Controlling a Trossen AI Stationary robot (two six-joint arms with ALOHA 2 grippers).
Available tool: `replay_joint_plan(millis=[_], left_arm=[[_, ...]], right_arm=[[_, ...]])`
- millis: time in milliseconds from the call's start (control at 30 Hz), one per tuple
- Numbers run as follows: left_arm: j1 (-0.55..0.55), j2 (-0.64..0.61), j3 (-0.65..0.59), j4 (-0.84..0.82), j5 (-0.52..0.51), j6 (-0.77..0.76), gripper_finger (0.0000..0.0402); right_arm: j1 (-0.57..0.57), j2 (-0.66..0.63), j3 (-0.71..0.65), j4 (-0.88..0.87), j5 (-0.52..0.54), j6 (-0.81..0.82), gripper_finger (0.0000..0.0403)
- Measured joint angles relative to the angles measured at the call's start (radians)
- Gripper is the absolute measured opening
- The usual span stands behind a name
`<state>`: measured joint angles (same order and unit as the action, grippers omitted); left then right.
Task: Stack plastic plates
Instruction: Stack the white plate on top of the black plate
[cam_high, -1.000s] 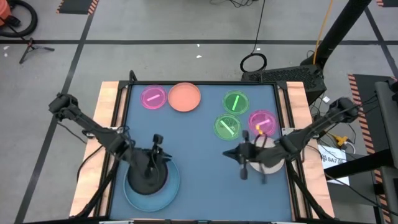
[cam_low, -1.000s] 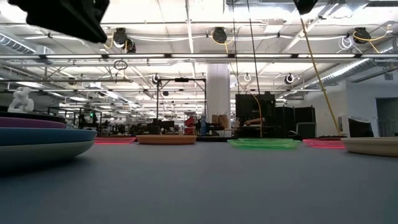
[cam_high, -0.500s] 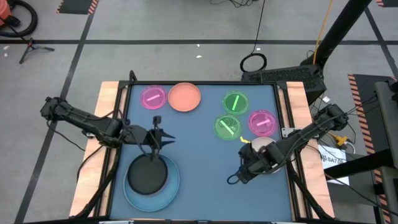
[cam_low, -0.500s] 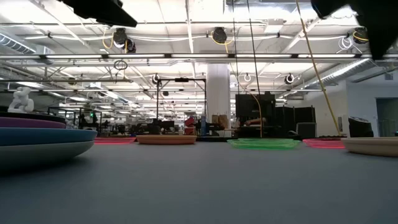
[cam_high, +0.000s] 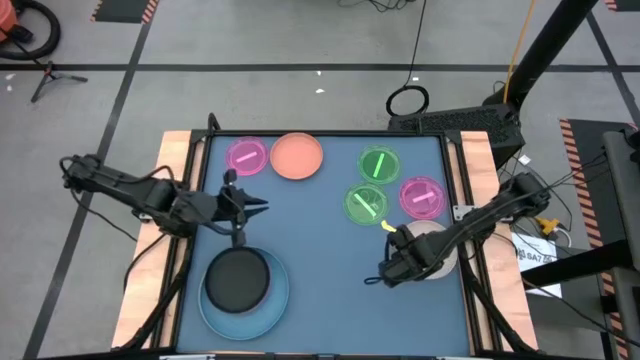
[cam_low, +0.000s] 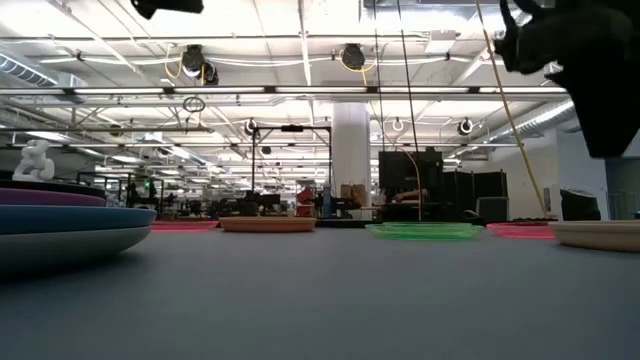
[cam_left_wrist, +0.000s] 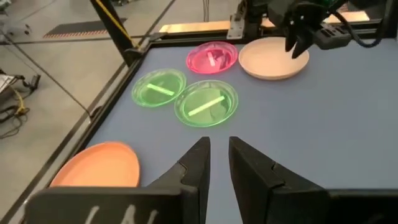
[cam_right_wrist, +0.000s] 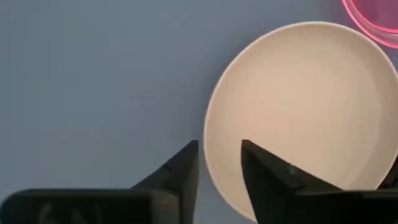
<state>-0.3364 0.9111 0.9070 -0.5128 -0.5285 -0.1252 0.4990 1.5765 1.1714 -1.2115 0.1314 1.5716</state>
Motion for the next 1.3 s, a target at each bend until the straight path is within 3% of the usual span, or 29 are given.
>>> replay_joint_plan(millis=[267, 533, 700, 967, 1300], left_arm=[[-0.094, -0.043, 0.000, -0.109, -0.166, -0.069, 0.0067], [-0.146, -0.042, 0.000, -0.223, -0.215, -0.175, 0.0067], [-0.162, -0.042, 0.000, -0.260, -0.217, -0.219, 0.0067], [-0.179, -0.042, 0.000, -0.272, -0.217, -0.230, 0.0067], [-0.221, -0.041, 0.000, -0.336, -0.238, -0.233, 0.0067]], right_arm=[[-0.002, 0.107, -0.065, 0.110, -0.003, -0.010, 0.0140], [-0.007, 0.197, -0.065, 0.135, -0.003, -0.015, 0.0128], [-0.007, 0.238, -0.063, 0.138, -0.003, -0.014, 0.0101], [-0.008, 0.231, -0.064, 0.164, -0.030, -0.012, 0.0012], [0.000, 0.231, 0.094, 0.075, -0.079, -0.124, 0.0009]])
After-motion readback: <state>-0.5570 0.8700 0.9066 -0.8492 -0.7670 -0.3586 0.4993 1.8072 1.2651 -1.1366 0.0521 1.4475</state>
